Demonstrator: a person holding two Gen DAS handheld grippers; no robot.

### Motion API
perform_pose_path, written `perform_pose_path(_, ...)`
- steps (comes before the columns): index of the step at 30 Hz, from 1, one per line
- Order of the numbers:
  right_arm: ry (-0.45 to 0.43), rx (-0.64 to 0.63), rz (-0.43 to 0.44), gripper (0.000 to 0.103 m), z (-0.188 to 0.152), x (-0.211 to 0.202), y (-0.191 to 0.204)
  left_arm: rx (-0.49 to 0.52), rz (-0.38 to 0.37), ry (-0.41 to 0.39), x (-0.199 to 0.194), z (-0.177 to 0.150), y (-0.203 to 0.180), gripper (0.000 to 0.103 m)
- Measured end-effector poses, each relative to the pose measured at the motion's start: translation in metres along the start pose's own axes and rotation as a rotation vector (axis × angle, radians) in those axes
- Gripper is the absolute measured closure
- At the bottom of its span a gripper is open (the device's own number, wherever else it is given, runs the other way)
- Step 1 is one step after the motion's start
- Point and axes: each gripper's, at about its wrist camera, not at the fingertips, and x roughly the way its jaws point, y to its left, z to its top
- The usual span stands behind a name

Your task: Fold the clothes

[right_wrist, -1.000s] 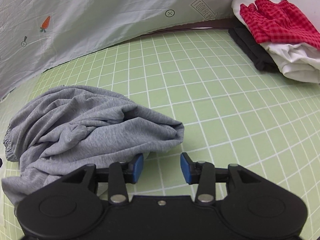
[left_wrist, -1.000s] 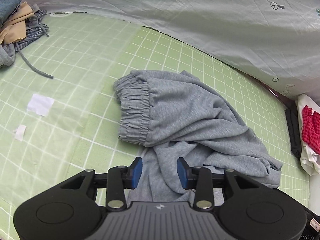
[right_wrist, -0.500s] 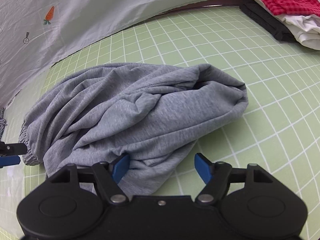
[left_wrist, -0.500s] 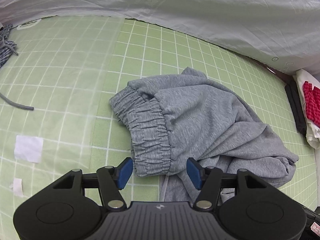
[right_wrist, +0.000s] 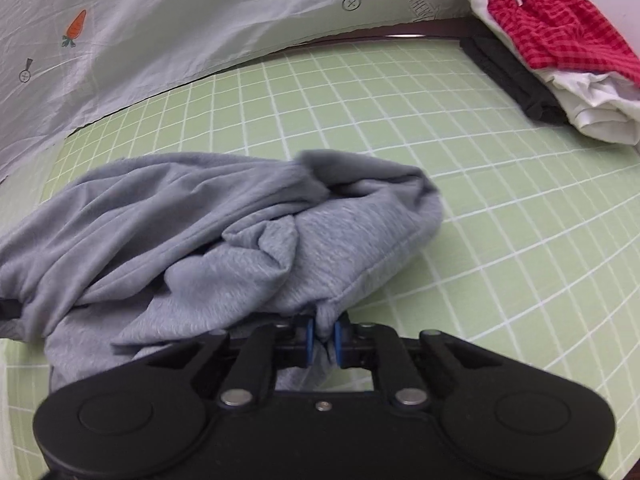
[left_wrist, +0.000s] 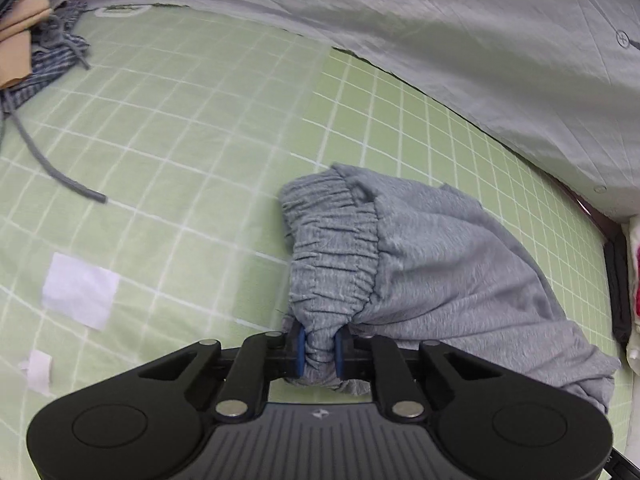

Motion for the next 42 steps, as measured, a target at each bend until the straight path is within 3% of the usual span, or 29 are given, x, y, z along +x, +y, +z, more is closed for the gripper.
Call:
perform_pose_path(5, -0.077, -0.022, -0.141, 0.101, 0.015, -0.003, -0.039, -0.107, 0.131, -0.09, -0.032, 0.002, 0.049, 0.091)
perform_pose_path(8, -0.125, -0.007, -0.18, 0.101, 0.024, -0.009, -0.056, -0.151, 0.206, -0.125, -0.051, -0.008, 0.073, 0.091)
perform_pose_path(13, -0.206, -0.07, -0.194, 0.101, 0.035, -0.023, -0.053, -0.217, 0.304, -0.139, -0.07, -0.027, 0.102, 0.091)
perform_pose_path(17, -0.179, -0.171, -0.165, 0.1, 0.029, -0.012, -0.027, -0.2, 0.323, -0.092, -0.062, -0.038, 0.103, 0.088)
perform_pose_path(20, -0.131, -0.096, -0.095, 0.084, 0.022, -0.007, -0.021, -0.166, 0.317, -0.084, -0.056, -0.041, 0.096, 0.082)
perform_pose_path(21, -0.119, -0.047, -0.066, 0.068, 0.02, -0.007, -0.023, -0.154, 0.32, -0.081, -0.054, -0.042, 0.094, 0.08)
perform_pose_path(22, -0.106, -0.013, -0.047, 0.06, 0.017, -0.006, -0.024, -0.145, 0.323, -0.076, -0.052, -0.042, 0.092, 0.079)
perform_pose_path(24, -0.08, 0.024, -0.028, 0.058, 0.013, -0.002, -0.024, -0.14, 0.322, -0.059, -0.047, -0.04, 0.092, 0.078)
perform_pose_path(27, -0.046, 0.028, -0.055, 0.044, 0.006, 0.006, -0.023, -0.144, 0.317, -0.035, -0.041, -0.039, 0.095, 0.077)
perform_pose_path(32, 0.001, 0.167, 0.046, 0.041, 0.001, 0.006, -0.03, -0.142, 0.318, -0.021, -0.037, -0.039, 0.097, 0.072)
perform_pose_path(36, -0.078, 0.167, 0.06, 0.04, 0.003, -0.012, -0.024, -0.14, 0.327, -0.021, -0.036, -0.039, 0.097, 0.068)
perform_pose_path(42, -0.035, 0.135, 0.113, 0.028, 0.008, -0.006, -0.016, -0.136, 0.342, -0.021, -0.035, -0.039, 0.097, 0.064)
